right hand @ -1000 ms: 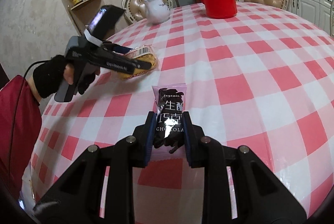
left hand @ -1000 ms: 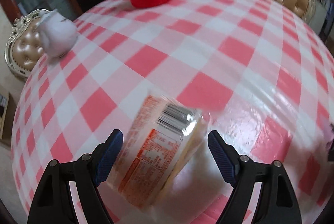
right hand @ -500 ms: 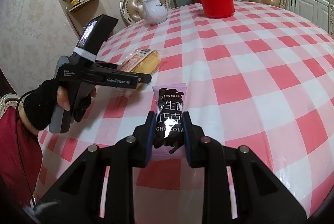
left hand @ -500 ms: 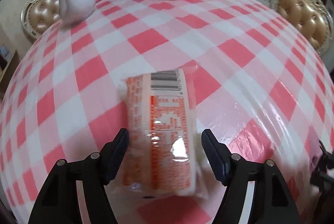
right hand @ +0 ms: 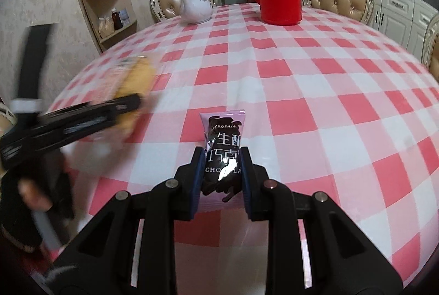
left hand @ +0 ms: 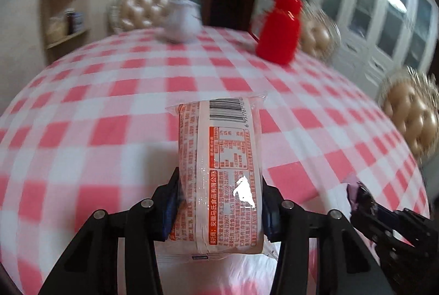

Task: Organize snacks
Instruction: 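Carry the cake loaf and chocolate packet to the white box and release them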

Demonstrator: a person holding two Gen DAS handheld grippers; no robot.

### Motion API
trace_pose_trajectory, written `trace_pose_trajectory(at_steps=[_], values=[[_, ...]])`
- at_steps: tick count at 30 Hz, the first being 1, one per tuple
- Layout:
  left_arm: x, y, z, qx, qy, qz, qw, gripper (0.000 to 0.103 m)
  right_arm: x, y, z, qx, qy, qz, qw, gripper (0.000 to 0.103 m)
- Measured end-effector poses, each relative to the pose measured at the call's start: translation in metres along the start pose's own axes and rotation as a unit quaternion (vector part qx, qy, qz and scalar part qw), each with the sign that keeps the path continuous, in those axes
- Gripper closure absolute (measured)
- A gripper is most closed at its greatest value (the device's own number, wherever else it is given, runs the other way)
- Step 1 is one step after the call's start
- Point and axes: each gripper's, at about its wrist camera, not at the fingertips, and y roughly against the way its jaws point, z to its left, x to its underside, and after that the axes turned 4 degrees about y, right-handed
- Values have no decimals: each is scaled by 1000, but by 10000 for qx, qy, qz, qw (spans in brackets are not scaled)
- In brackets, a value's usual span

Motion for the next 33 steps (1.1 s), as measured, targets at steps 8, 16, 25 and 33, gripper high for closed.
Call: trace_pose_trajectory(at_steps=[8,16,25,33], values=[[33,71,20,-185,793,-662,9945,54,4,0,19,95,383,6,9992,74],[71,129,55,-511,1187,-1020,9864,54,13,13,62,200,1067,-176,9939,74],[118,190,92,-781,1277,-1068,9830,54,44,40,120,176,1794,-280,9832,74],[153,230,115,-941,1191,-1126,9820,54,70,73,163,164,2225,-503,9735,74]])
